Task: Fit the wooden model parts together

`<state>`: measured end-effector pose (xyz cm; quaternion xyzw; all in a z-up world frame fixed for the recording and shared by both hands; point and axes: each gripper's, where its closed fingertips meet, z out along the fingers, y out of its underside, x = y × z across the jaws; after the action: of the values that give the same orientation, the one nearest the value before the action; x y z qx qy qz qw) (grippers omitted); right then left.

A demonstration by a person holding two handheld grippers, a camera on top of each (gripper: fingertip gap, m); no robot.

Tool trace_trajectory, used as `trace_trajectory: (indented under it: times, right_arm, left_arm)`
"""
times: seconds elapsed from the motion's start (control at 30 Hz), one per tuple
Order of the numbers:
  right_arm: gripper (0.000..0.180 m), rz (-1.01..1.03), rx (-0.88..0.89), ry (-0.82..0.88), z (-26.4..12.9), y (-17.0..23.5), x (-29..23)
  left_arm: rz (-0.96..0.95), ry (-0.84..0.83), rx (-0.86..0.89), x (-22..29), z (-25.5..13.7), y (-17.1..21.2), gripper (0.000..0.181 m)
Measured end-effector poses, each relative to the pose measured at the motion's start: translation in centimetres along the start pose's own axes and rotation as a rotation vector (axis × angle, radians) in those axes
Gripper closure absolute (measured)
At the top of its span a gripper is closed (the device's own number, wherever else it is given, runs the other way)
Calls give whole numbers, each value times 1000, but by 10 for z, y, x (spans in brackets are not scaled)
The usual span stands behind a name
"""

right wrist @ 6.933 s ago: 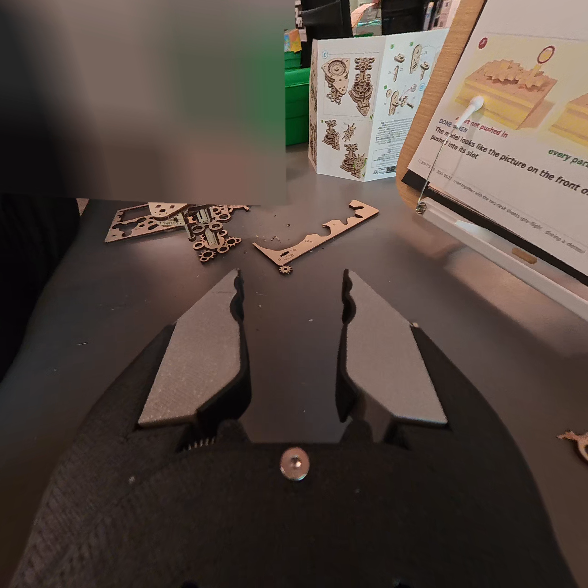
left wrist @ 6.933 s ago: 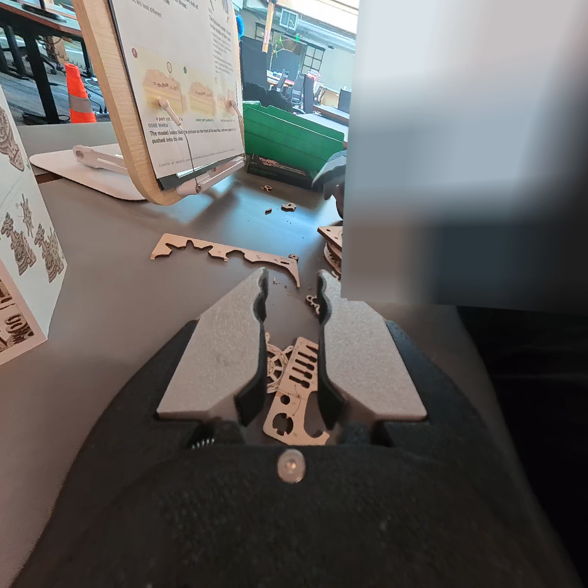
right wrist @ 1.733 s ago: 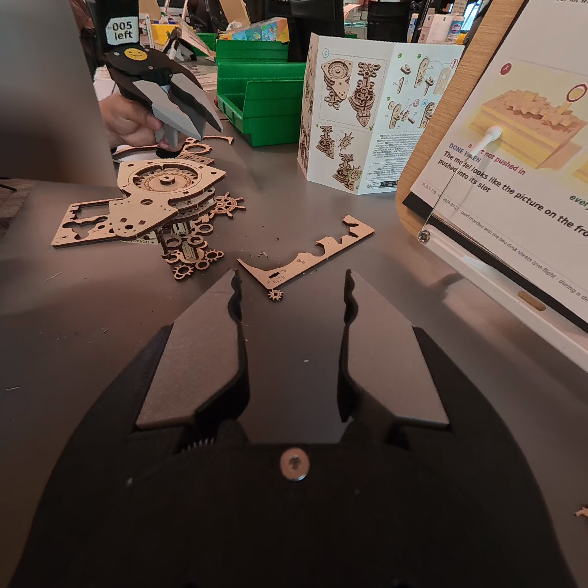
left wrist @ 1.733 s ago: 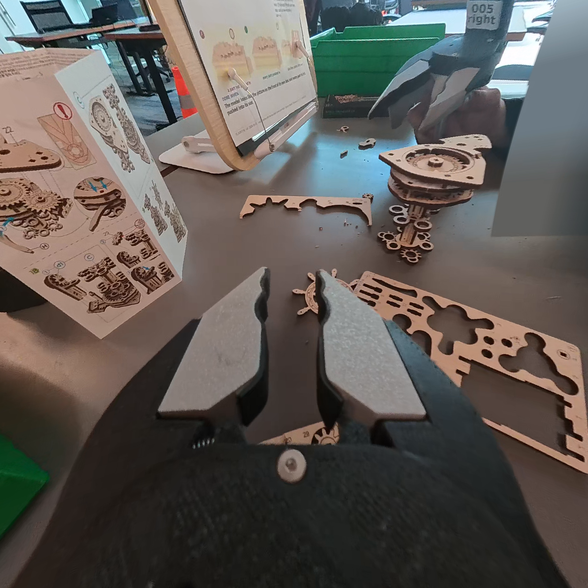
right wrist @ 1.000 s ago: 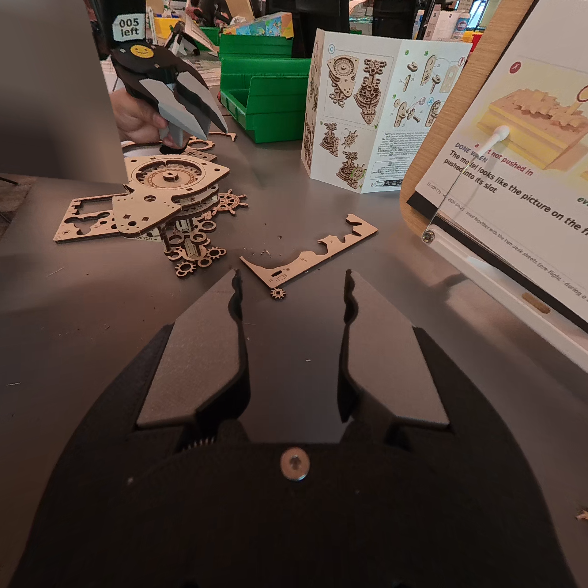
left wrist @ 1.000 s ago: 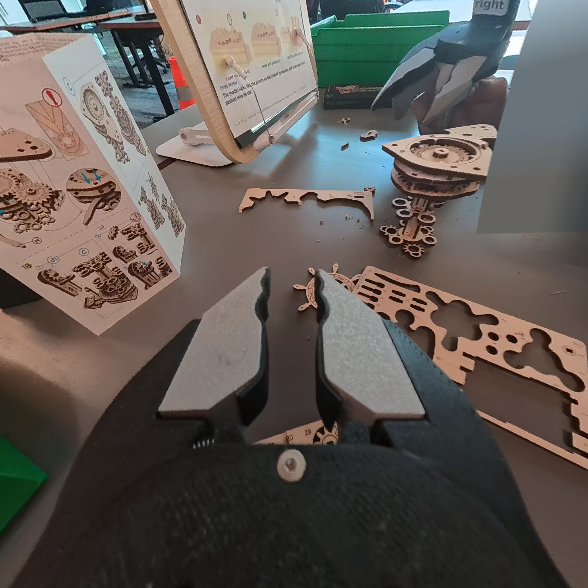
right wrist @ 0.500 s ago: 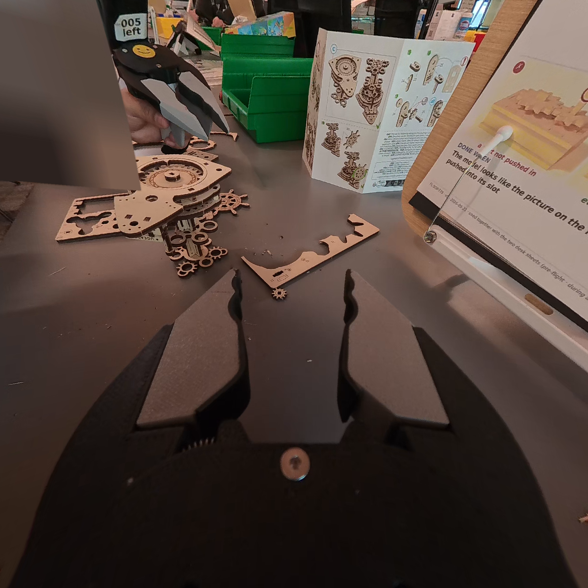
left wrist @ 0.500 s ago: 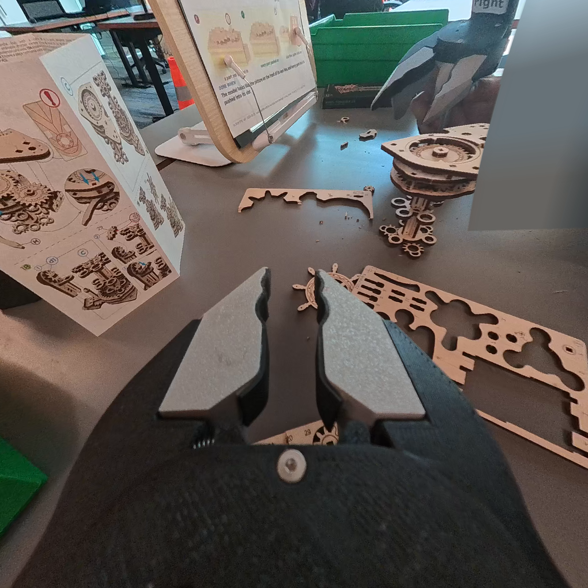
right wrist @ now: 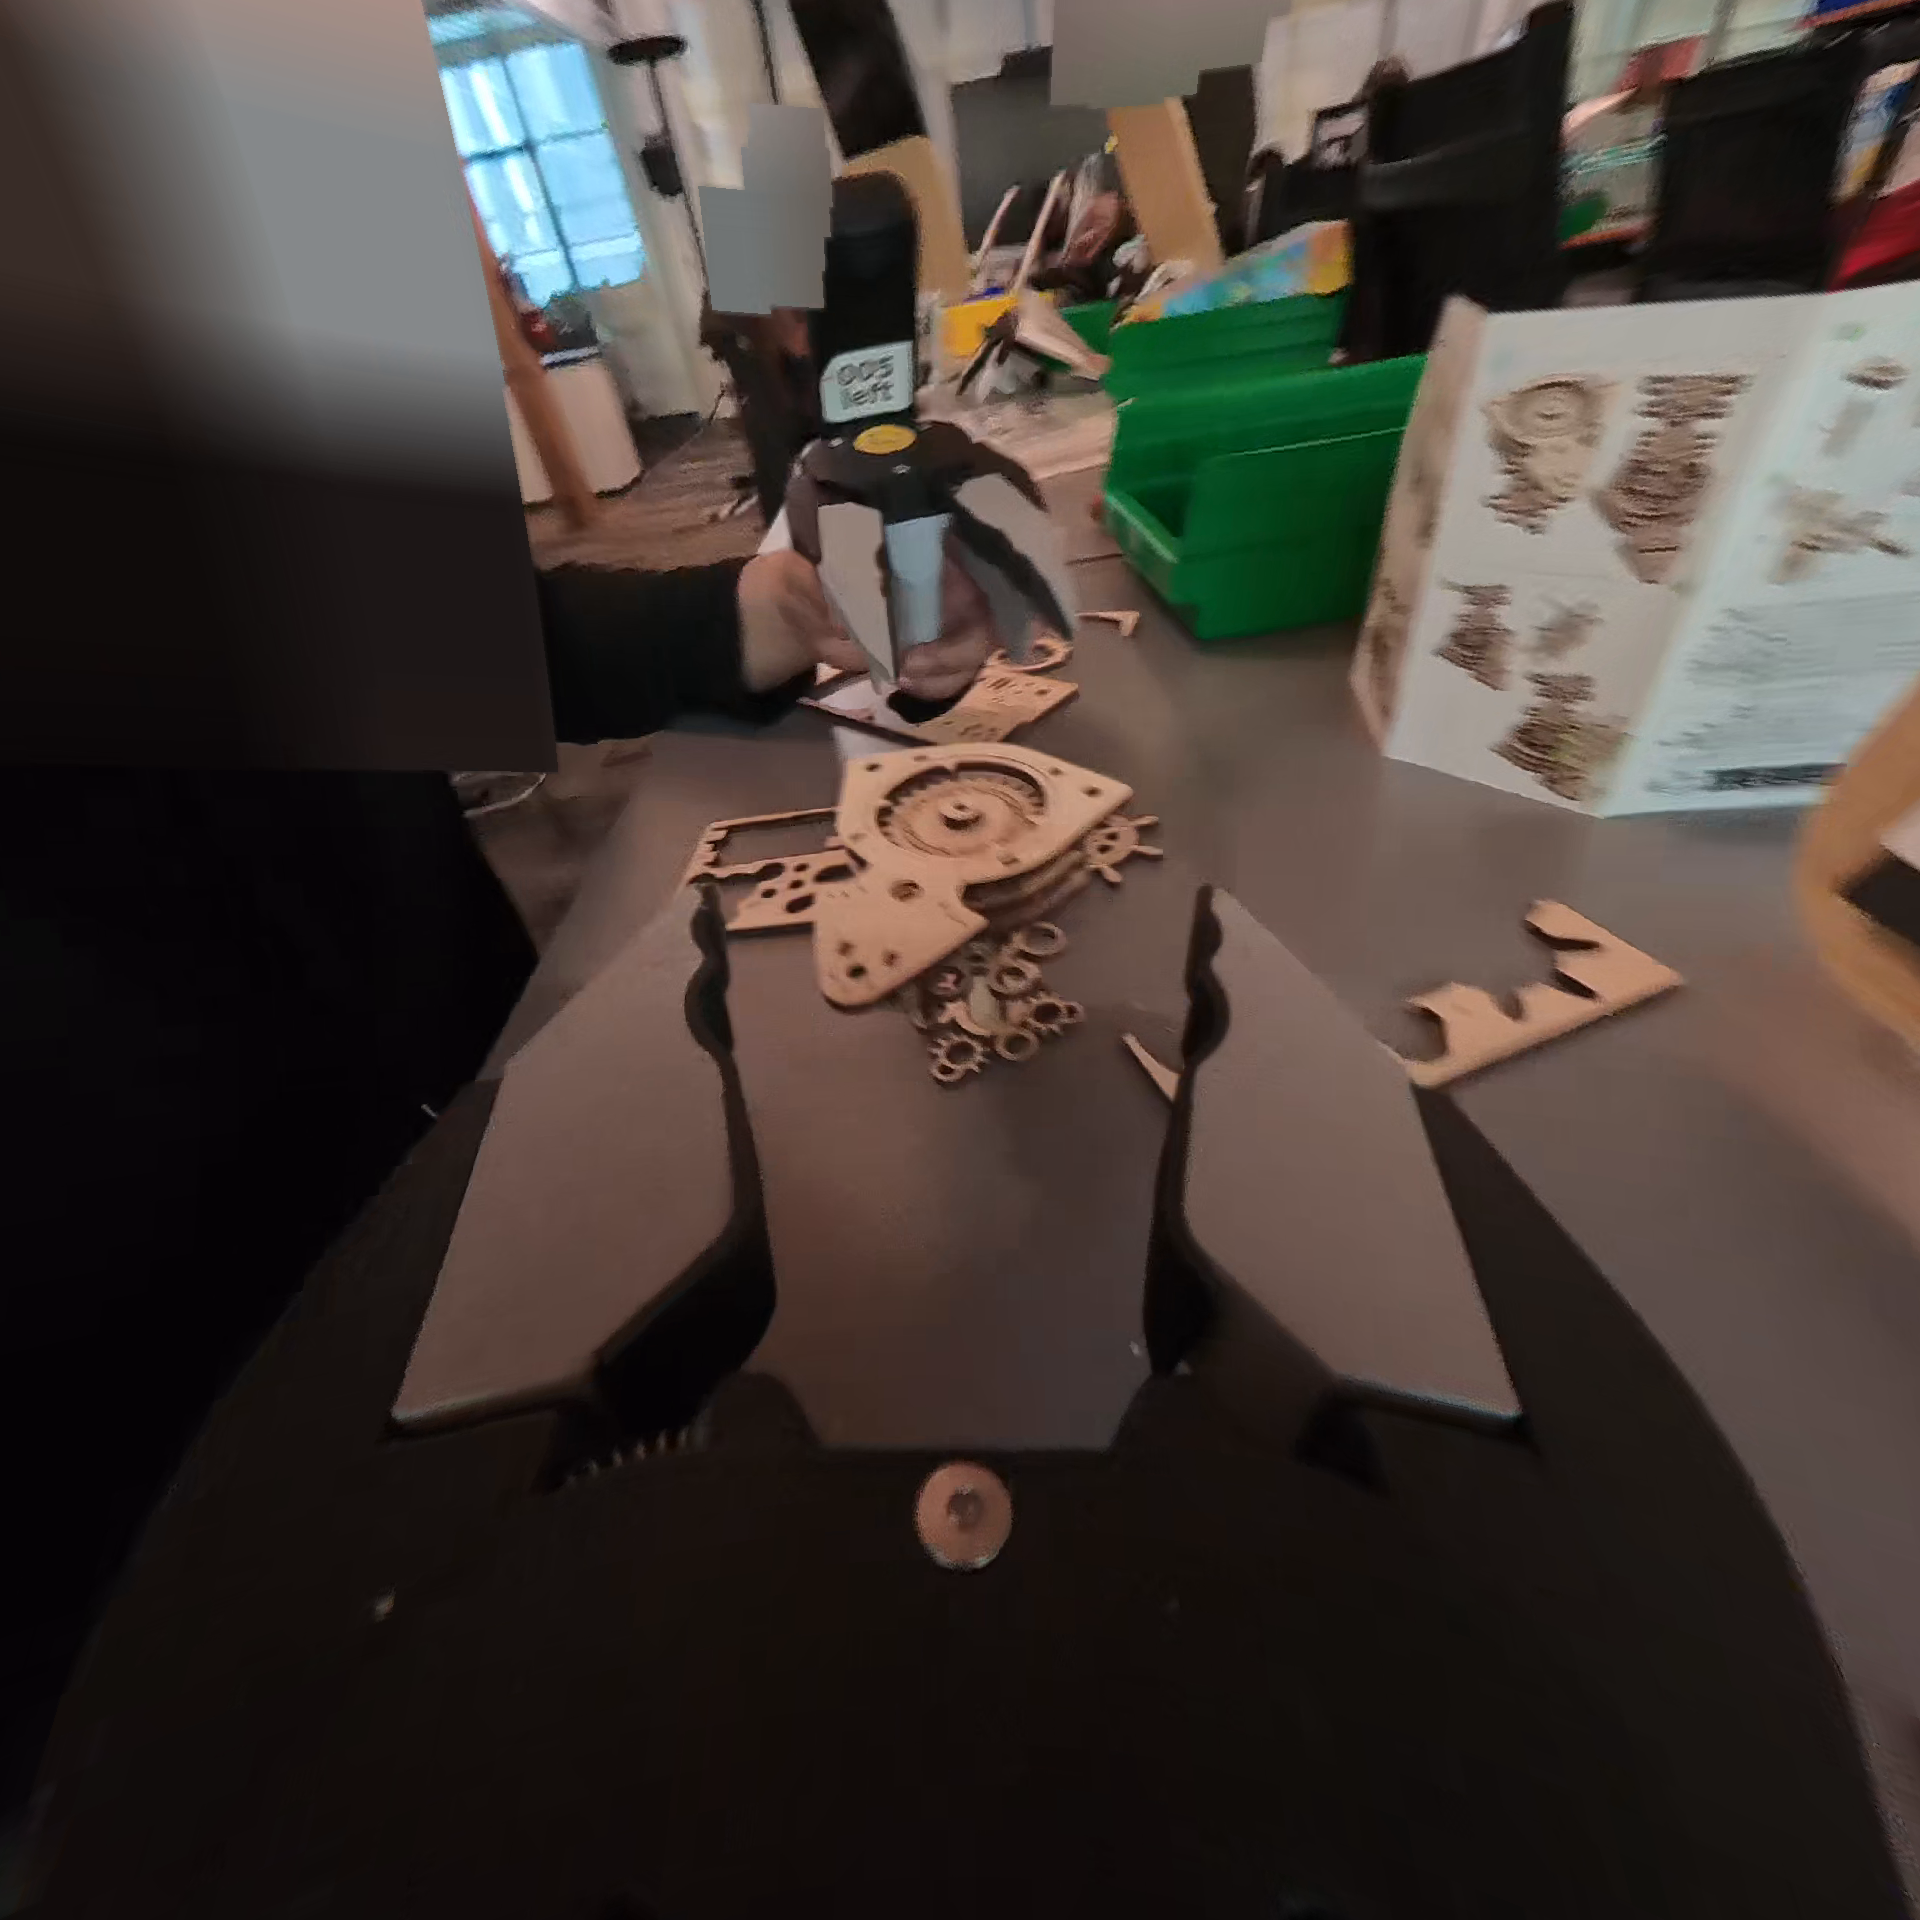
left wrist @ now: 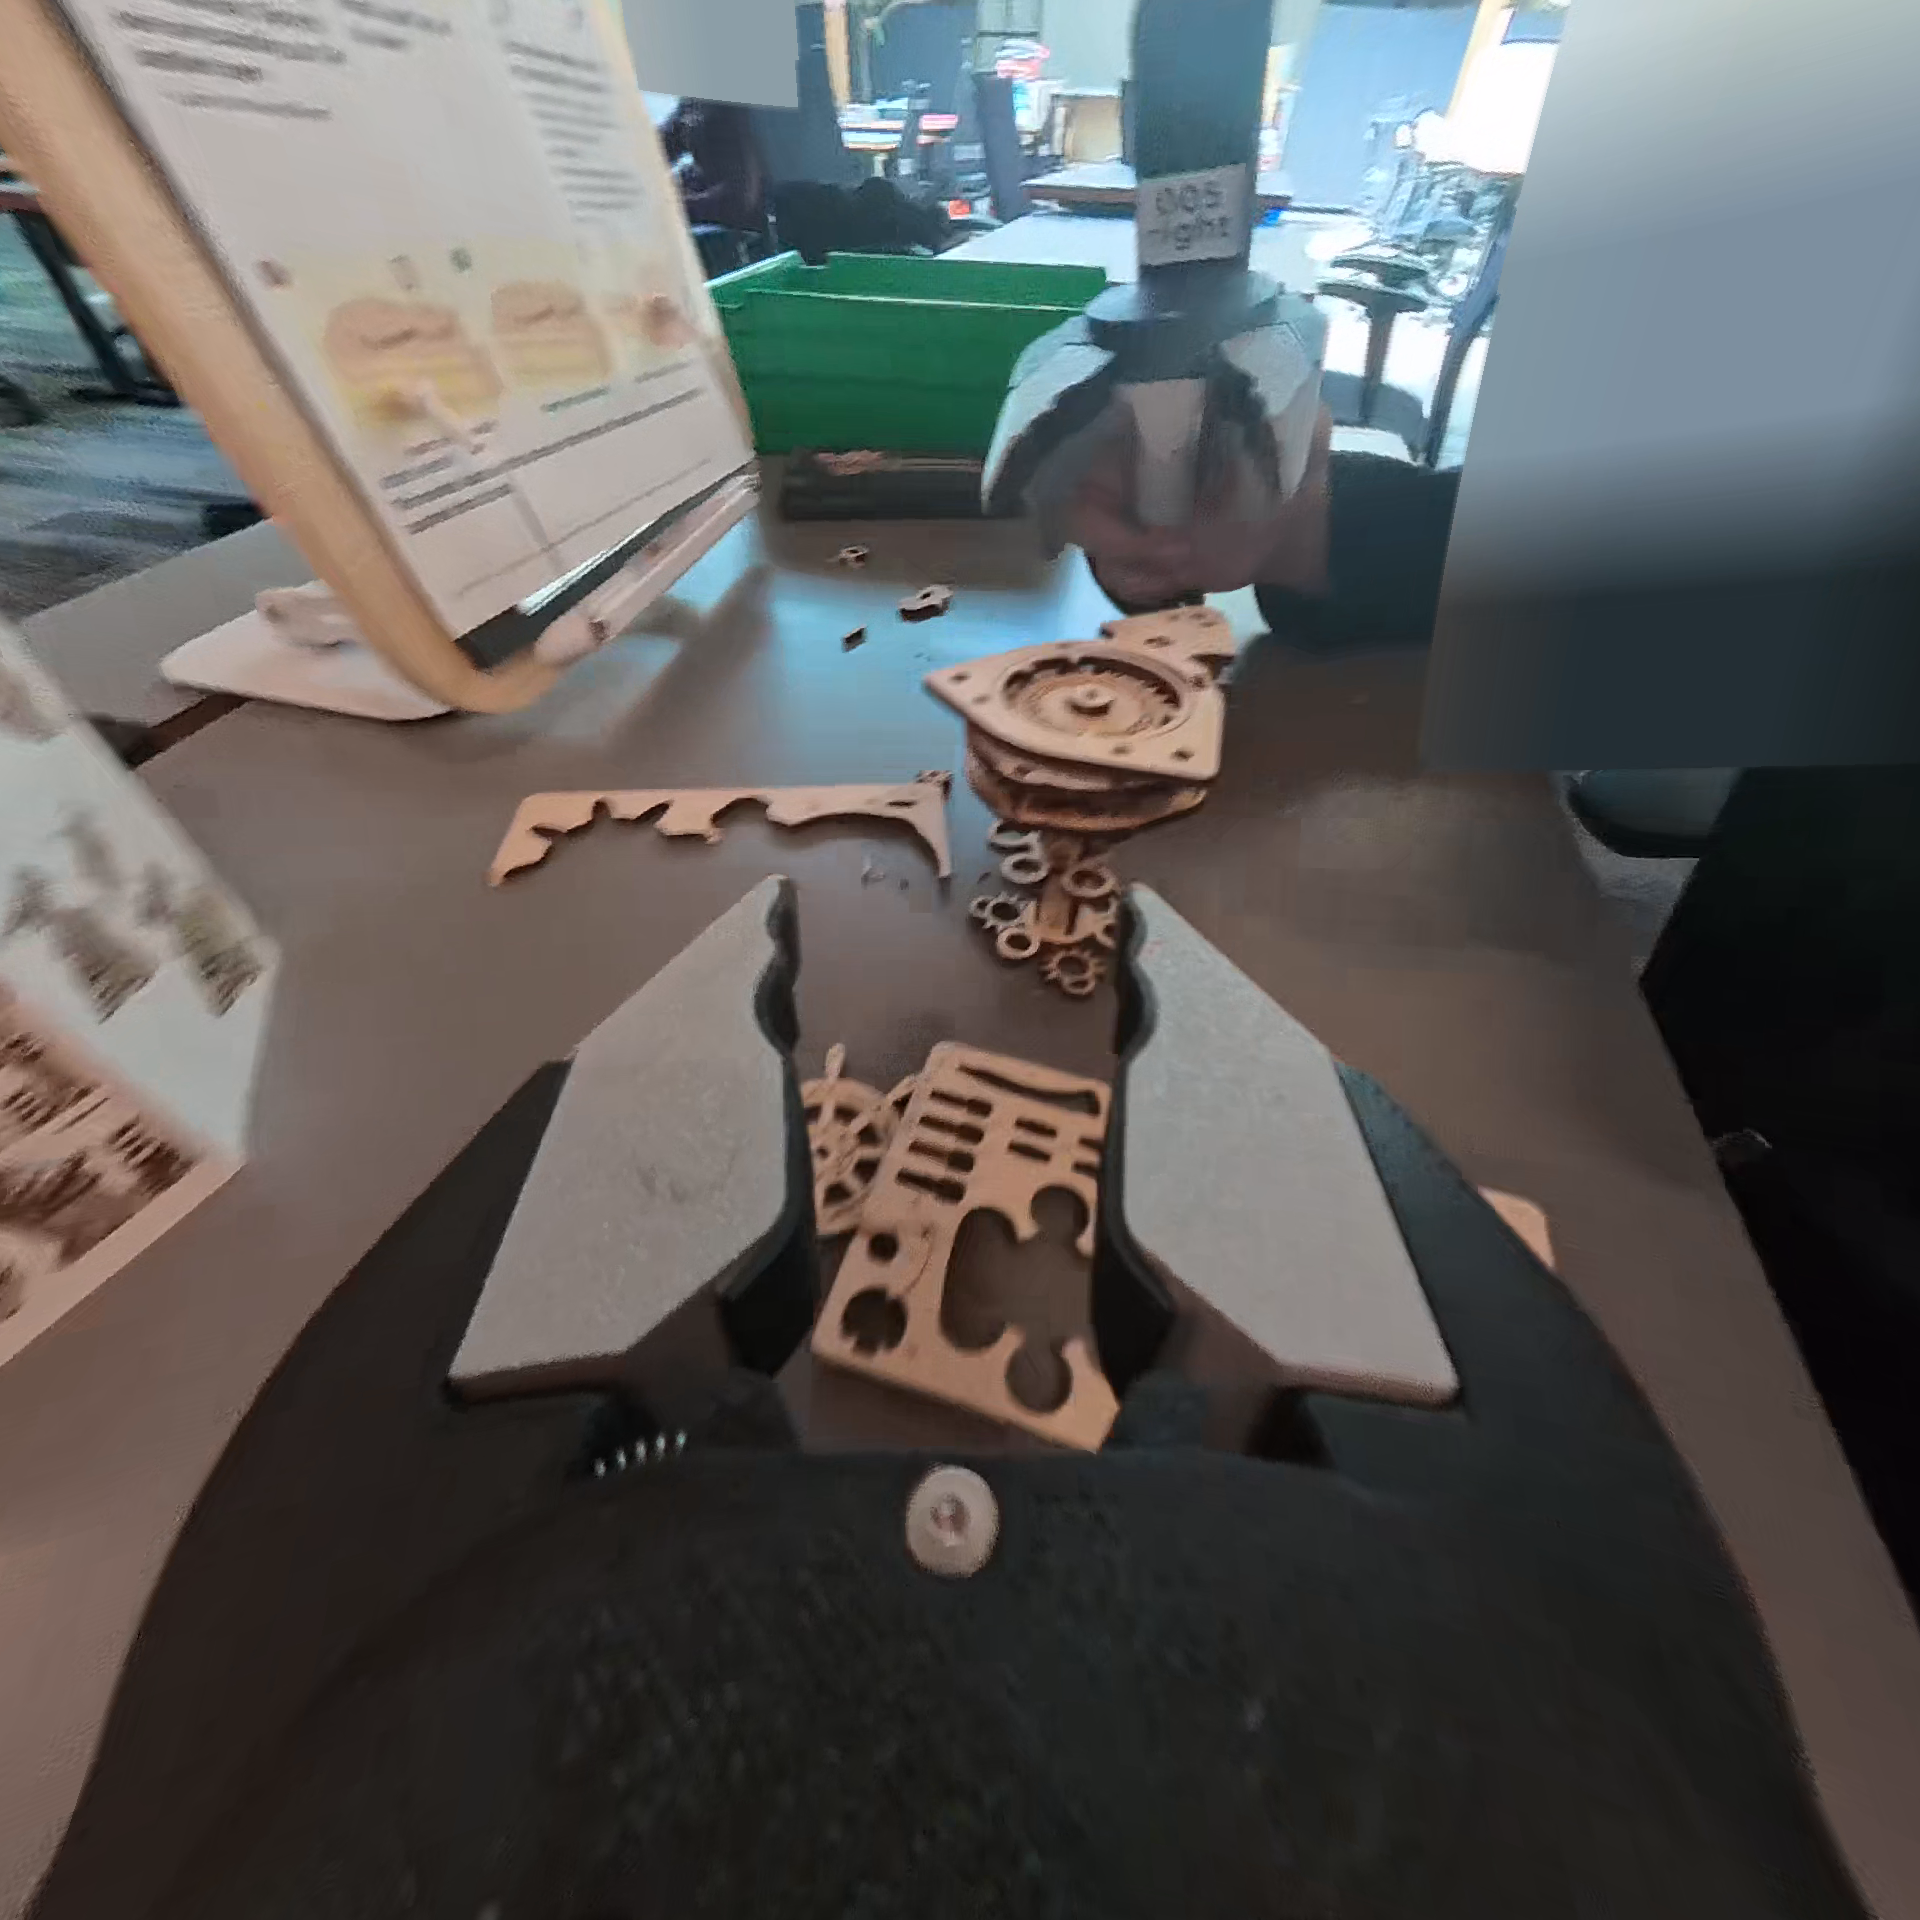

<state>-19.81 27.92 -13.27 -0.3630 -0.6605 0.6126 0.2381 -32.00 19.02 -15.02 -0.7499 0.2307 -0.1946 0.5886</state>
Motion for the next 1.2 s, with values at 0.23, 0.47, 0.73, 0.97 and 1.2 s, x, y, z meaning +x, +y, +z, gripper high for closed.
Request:
trace_trajectory:
  times: [0.23, 0.47, 0.73, 0.97, 1.2]
  right_arm:
    - [88, -27, -188, 42, 47, -1, -9]
    - [85, 12, -269, 119, 68, 9, -1]
    - [97, -20, -309, 87, 79, 23, -4]
    - [104, -115, -286, 117, 81, 23, -3]
    - [107, -117, -223, 220, 74, 20, 8]
  left_arm:
    - [13, 138, -124, 22, 50, 10, 90]
    - [-8, 274, -112, 40, 82, 10, 92]
    - [36, 202, -50, 47, 88, 3, 109]
    - [125, 151, -40, 44, 87, 6, 109]
    - [127, 85, -67, 35, 85, 10, 108]
